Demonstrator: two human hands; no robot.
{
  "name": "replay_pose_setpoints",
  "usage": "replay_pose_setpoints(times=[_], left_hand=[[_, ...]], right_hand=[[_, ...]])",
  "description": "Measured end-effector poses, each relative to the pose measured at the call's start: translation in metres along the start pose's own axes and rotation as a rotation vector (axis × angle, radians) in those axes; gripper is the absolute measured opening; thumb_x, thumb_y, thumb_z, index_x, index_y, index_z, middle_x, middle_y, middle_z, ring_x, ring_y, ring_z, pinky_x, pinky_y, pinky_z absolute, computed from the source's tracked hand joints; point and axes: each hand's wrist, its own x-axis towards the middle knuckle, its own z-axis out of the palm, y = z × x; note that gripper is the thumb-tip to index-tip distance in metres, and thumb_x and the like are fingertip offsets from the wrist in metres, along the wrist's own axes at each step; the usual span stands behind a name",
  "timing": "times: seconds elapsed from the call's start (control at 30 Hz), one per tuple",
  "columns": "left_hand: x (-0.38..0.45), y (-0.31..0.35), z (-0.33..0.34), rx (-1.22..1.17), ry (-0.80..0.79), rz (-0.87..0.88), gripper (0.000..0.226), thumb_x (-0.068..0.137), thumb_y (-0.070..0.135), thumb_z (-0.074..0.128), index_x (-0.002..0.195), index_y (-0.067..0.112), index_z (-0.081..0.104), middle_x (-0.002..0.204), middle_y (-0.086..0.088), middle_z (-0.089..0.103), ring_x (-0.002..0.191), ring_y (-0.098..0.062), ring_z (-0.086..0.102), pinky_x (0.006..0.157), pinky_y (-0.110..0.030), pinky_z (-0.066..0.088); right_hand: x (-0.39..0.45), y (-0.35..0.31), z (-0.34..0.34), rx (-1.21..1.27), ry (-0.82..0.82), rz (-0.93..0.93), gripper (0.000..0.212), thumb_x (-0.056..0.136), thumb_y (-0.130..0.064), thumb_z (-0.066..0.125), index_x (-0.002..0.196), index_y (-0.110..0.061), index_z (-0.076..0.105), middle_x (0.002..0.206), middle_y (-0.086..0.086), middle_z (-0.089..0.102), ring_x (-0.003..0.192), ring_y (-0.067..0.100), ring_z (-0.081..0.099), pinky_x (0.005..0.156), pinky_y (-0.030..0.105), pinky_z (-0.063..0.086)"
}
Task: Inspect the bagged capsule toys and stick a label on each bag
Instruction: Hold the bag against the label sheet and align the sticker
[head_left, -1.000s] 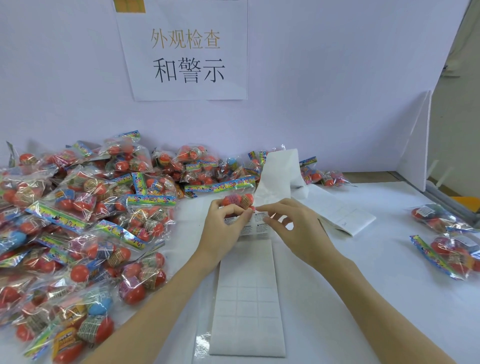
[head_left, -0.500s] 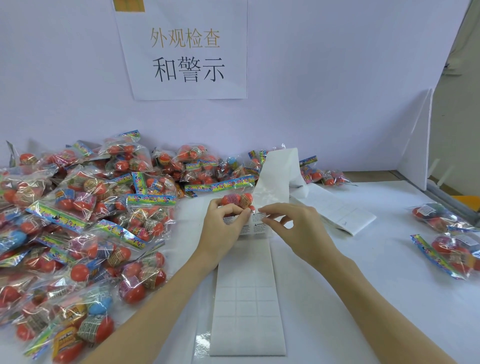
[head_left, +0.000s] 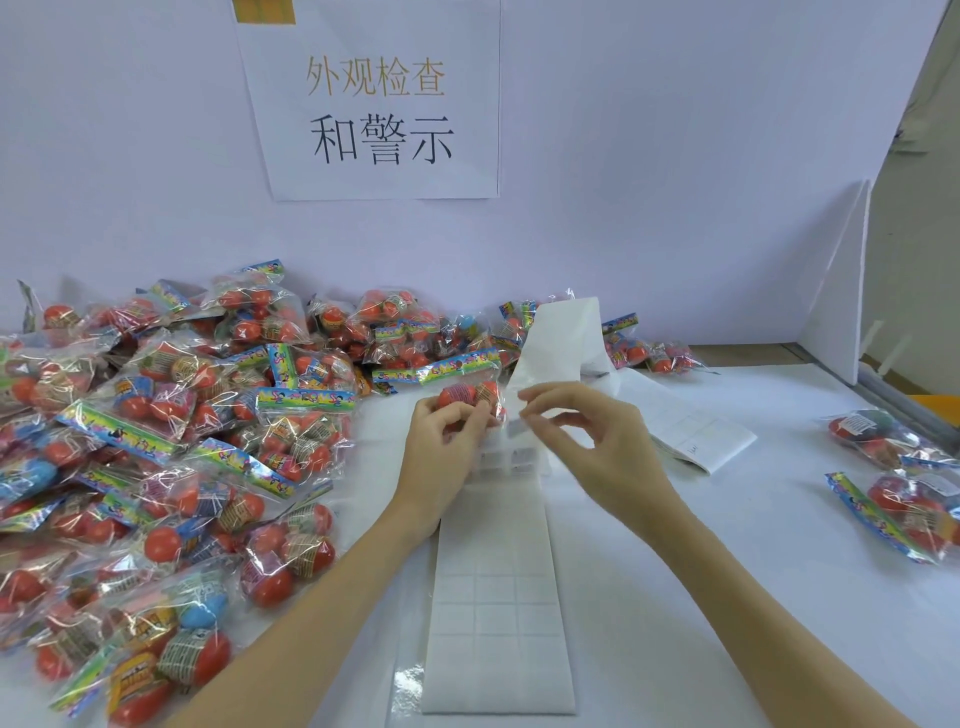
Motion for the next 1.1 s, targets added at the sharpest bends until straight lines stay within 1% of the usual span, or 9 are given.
replay_pose_setpoints(times=[0.1,0.17,0.23,0.33,0.43,0.6,0.83,0.97,1.1], left_hand=[[-0.001,0.003,-0.002,-0.055,0.078,0.092,0.014,0.101,0.021,0.067,0.095,0.02,0.08,0.121,-0.003,0.057,0.108,-0.018,0.065,0.103,-0.043,0.053],[0.0,0.003,-0.005,-0.004,0.109,0.205,0.013,0.096,0.012,0.072,0.1,0.023,0.079,0.122,0.002,0.055,0.099,-0.018,0.066,0.1,-0.037,0.054],[0.002,0.002,-0.008,0.005,0.108,0.275,0.022,0.094,0.006,0.073,0.103,0.026,0.079,0.119,0.011,0.057,0.108,-0.018,0.063,0.101,-0.034,0.053],[0.003,0.005,-0.008,-0.113,0.06,0.233,0.025,0.095,0.002,0.071,0.107,0.022,0.079,0.124,0.0,0.059,0.104,-0.018,0.069,0.095,-0.04,0.06],[0.002,0.006,-0.007,-0.194,-0.032,0.235,0.026,0.096,-0.005,0.067,0.112,0.013,0.076,0.123,-0.012,0.064,0.096,-0.025,0.073,0.087,-0.044,0.063],[-0.001,0.008,-0.006,-0.187,-0.115,0.205,0.033,0.095,-0.002,0.07,0.11,0.027,0.078,0.124,-0.008,0.068,0.103,-0.033,0.072,0.091,-0.043,0.061],[-0.006,0.01,-0.005,-0.222,-0.162,0.18,0.024,0.099,0.002,0.064,0.113,0.016,0.078,0.125,-0.003,0.064,0.118,-0.03,0.067,0.089,-0.045,0.063],[-0.008,0.014,-0.006,-0.264,-0.17,0.146,0.022,0.101,0.006,0.06,0.112,0.013,0.078,0.128,-0.011,0.06,0.11,-0.029,0.071,0.089,-0.042,0.062],[-0.01,0.017,-0.006,-0.194,-0.153,0.183,0.021,0.097,0.0,0.069,0.112,0.012,0.077,0.126,-0.011,0.058,0.101,-0.017,0.071,0.083,-0.028,0.062]], right_hand=[[0.004,-0.001,-0.006,0.206,0.128,0.15,0.011,0.095,-0.006,0.073,0.098,-0.015,0.078,0.099,-0.007,0.079,0.091,0.007,0.072,0.081,0.021,0.056],[0.005,0.001,-0.01,0.253,0.161,0.214,0.012,0.095,-0.006,0.073,0.098,-0.016,0.078,0.091,-0.006,0.077,0.083,0.007,0.069,0.075,0.02,0.055],[0.005,0.002,-0.011,0.28,0.154,0.257,0.013,0.095,-0.006,0.073,0.098,-0.017,0.078,0.086,0.0,0.076,0.078,0.009,0.065,0.071,0.02,0.053],[0.004,0.002,-0.009,0.25,0.097,0.283,0.013,0.095,-0.008,0.074,0.097,-0.02,0.078,0.087,0.011,0.074,0.072,0.009,0.061,0.068,0.021,0.052],[0.003,0.0,-0.006,0.28,0.053,0.277,0.02,0.096,-0.008,0.073,0.108,-0.023,0.078,0.082,0.004,0.074,0.072,0.009,0.063,0.07,0.02,0.051],[0.003,0.001,-0.001,0.281,0.032,0.258,0.039,0.095,-0.008,0.075,0.128,-0.028,0.067,0.082,0.001,0.076,0.077,0.013,0.07,0.072,0.02,0.055],[0.001,0.006,0.004,0.22,0.015,0.256,0.041,0.093,-0.01,0.077,0.128,-0.027,0.063,0.086,0.003,0.077,0.075,0.015,0.071,0.075,0.022,0.057],[0.0,0.009,0.005,0.206,0.024,0.254,0.04,0.093,-0.012,0.078,0.126,-0.027,0.063,0.086,0.002,0.077,0.075,0.018,0.072,0.079,0.025,0.06],[0.0,0.008,0.006,0.208,0.032,0.253,0.039,0.093,-0.011,0.077,0.126,-0.025,0.063,0.086,0.003,0.077,0.076,0.02,0.073,0.08,0.026,0.06]])
